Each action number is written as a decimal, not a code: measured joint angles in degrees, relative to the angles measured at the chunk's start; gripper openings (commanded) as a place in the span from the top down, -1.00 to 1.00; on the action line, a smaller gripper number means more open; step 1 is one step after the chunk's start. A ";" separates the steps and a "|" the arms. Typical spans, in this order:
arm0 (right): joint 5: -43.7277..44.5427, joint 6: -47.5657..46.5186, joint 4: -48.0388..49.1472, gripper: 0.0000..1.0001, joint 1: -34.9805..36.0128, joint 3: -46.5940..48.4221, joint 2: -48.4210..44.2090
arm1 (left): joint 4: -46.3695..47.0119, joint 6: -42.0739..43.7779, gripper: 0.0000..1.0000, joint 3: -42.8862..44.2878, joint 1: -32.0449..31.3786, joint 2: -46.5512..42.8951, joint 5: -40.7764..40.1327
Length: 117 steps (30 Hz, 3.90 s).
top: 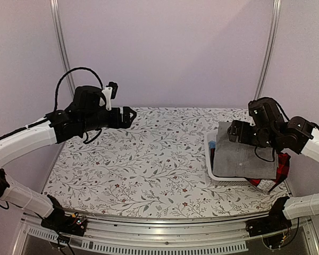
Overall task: Fold and stack the long sleeve shirts
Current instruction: Pick up the crumpled shirt from the bin, then place the crumpled shirt at the center of the board, then pick up the crumpled shirt from the center of the board.
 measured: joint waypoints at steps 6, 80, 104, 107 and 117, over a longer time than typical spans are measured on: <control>3.82 3.54 -6.84 -0.98 0.13 2.95 2.16 | -0.39 0.04 -0.99 0.00 -0.15 0.66 -0.20; -18.75 -19.98 23.15 -0.57 9.46 25.73 43.82 | -14.75 -3.43 -0.99 2.29 3.72 -4.31 1.31; -9.22 -14.95 20.70 -0.94 25.18 11.23 38.69 | -1.60 -17.07 -0.99 -27.56 9.57 -8.96 8.09; -9.18 -14.97 20.85 -0.94 25.18 10.14 38.69 | -1.11 -18.03 -0.99 -28.74 9.57 -8.74 8.37; -6.10 -15.45 22.08 -0.95 25.18 9.90 39.65 | 1.31 -20.15 -0.86 -30.36 6.69 -2.62 8.79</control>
